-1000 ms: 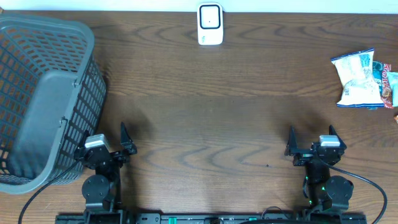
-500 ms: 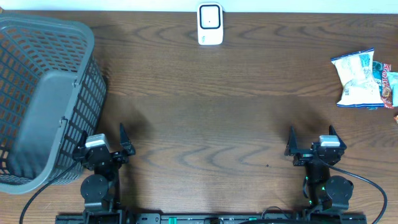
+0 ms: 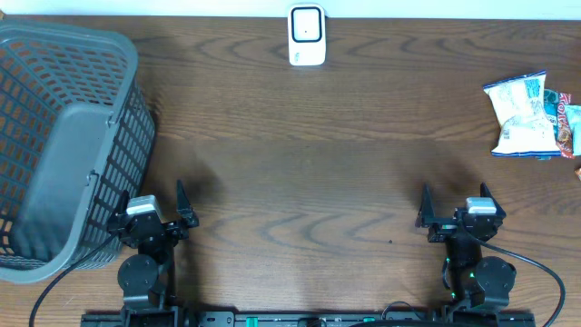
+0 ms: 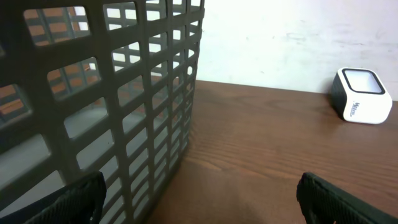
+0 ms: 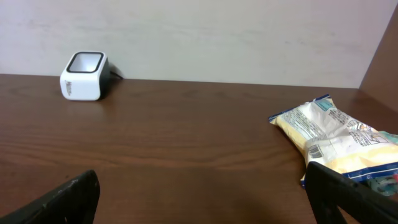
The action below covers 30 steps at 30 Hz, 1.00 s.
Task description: Scan the item barcode
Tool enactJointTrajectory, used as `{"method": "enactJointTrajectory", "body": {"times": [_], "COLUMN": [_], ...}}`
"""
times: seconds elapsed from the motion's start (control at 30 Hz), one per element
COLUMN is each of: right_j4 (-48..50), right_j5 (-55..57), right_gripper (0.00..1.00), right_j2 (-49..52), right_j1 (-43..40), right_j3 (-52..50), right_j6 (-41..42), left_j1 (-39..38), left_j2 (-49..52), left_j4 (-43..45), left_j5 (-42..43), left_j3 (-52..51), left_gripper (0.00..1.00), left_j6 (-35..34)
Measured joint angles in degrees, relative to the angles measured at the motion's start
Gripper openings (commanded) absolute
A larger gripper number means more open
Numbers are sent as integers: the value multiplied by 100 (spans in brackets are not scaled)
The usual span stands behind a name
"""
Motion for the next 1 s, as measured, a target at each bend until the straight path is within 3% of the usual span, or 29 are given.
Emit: {"method": "enactJointTrajectory", "body": {"times": [1.0], "right_j4": [0], "right_j5": [0], "right_gripper": [99], "right_j2": [0], "right_j1": [0], "right_j3": [0], "right_j6": [0], "left_j1": [-212], "left_j2": [0], "left_j4": [-39], "left_j5": [256], "left_j3": [11], "left_gripper": [98], "left_j6": [48]}}
